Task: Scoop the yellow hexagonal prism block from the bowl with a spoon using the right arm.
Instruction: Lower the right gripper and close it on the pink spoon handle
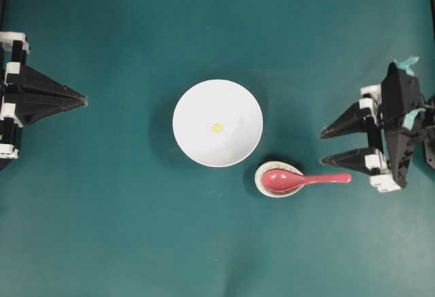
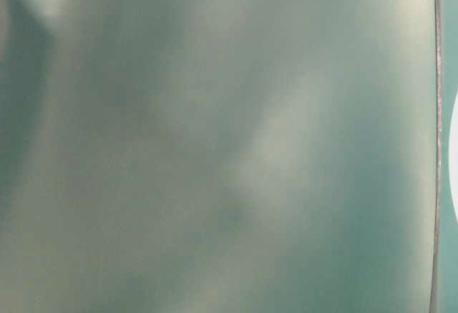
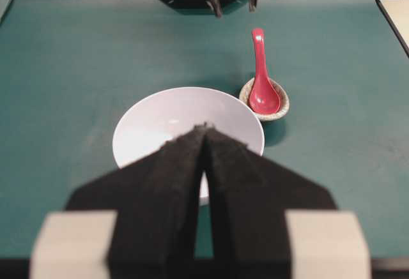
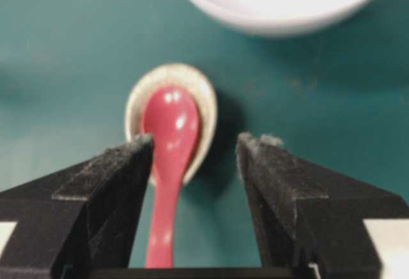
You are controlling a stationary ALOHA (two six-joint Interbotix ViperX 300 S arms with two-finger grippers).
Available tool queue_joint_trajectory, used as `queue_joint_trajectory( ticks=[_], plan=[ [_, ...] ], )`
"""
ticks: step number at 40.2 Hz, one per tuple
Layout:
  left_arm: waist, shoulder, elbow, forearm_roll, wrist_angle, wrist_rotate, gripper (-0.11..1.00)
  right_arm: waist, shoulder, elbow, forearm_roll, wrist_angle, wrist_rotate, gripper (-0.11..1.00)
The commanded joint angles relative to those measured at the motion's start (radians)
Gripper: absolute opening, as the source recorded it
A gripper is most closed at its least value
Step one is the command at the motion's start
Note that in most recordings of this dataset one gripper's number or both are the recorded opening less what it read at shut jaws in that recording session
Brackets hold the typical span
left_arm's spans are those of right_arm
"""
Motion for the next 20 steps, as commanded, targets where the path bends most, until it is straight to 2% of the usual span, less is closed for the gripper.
queue_joint_trajectory(
  ticks=[1,9,20],
  plan=[
    [0.002,0.008,-0.023,0.002,-0.006,0.002,-0.01,0.034,0.032,0.012,0.031,-0.083,-0.002,0.59],
    [0.002,0.008,-0.023,0.002,-0.006,0.002,-0.01,0.110,0.117,0.044,0.081,-0.232,-0.002,0.59],
    [0.002,0.009,-0.023,0.002,-0.005,0.002,-0.01,0.190,0.250,0.048,0.124,-0.370,-0.002,0.59]
  ],
)
